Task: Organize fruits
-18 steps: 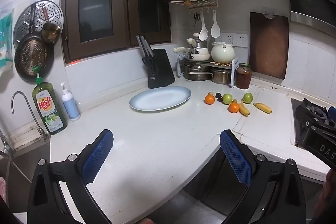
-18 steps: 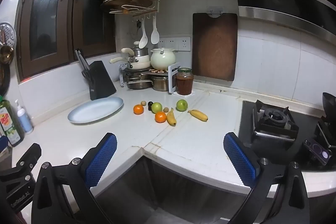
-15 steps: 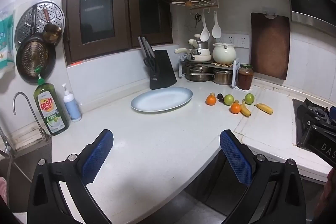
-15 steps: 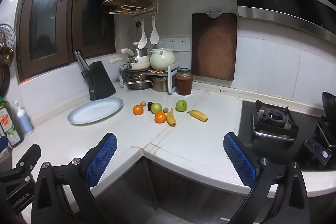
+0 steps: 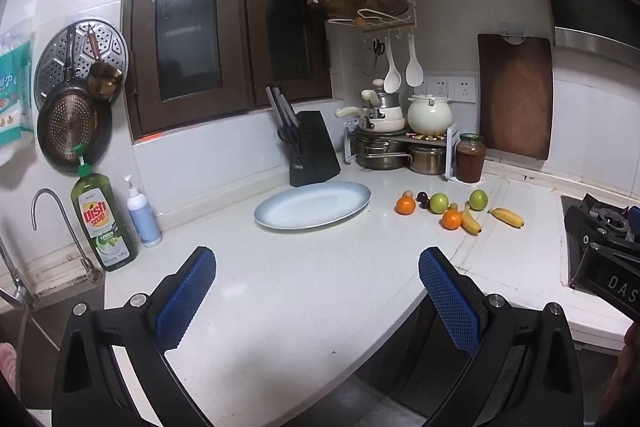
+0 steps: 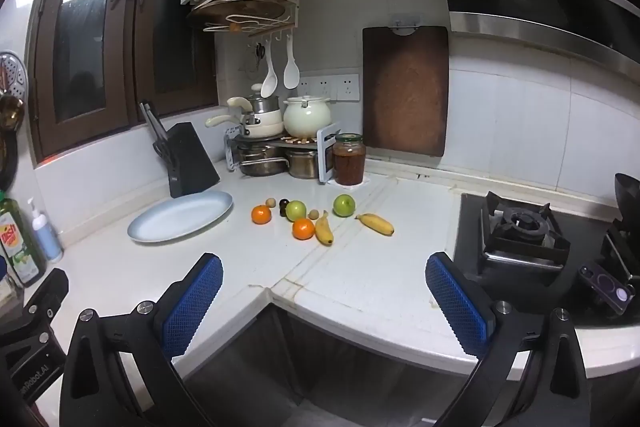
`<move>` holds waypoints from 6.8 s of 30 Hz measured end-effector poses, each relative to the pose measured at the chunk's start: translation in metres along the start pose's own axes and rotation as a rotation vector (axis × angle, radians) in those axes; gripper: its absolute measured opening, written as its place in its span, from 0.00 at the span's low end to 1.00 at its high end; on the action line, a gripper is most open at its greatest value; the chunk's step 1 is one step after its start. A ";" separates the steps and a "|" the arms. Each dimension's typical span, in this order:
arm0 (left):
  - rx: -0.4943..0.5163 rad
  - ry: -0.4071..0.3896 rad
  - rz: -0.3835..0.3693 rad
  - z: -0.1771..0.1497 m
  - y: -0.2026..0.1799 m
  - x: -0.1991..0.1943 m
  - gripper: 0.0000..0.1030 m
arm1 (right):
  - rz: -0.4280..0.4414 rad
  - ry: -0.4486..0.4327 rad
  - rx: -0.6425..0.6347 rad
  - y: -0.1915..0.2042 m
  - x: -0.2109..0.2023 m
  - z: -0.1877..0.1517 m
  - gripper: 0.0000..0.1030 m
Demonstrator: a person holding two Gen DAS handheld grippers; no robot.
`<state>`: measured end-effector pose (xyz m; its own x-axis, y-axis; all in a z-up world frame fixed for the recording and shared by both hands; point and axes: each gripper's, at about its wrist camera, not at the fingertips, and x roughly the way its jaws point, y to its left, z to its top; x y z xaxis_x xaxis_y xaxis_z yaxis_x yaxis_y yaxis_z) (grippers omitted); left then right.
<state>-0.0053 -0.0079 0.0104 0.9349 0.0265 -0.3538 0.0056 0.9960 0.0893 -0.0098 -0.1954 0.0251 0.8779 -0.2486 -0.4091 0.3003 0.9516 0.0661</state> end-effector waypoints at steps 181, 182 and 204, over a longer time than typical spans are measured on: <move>0.135 0.431 -0.337 0.001 -0.262 0.390 0.43 | 0.076 0.537 -0.013 -0.110 0.443 -0.003 0.36; 0.136 0.429 -0.337 0.001 -0.262 0.390 0.43 | 0.076 0.536 -0.013 -0.111 0.443 -0.003 0.33; 0.092 0.352 -0.332 0.019 -0.242 0.360 0.41 | 0.150 0.472 -0.004 -0.096 0.402 0.015 0.30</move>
<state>0.3369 -0.2413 -0.1208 0.7007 -0.2480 -0.6689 0.3290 0.9443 -0.0055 0.3199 -0.3891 -0.1322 0.6468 -0.0008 -0.7627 0.1812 0.9715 0.1527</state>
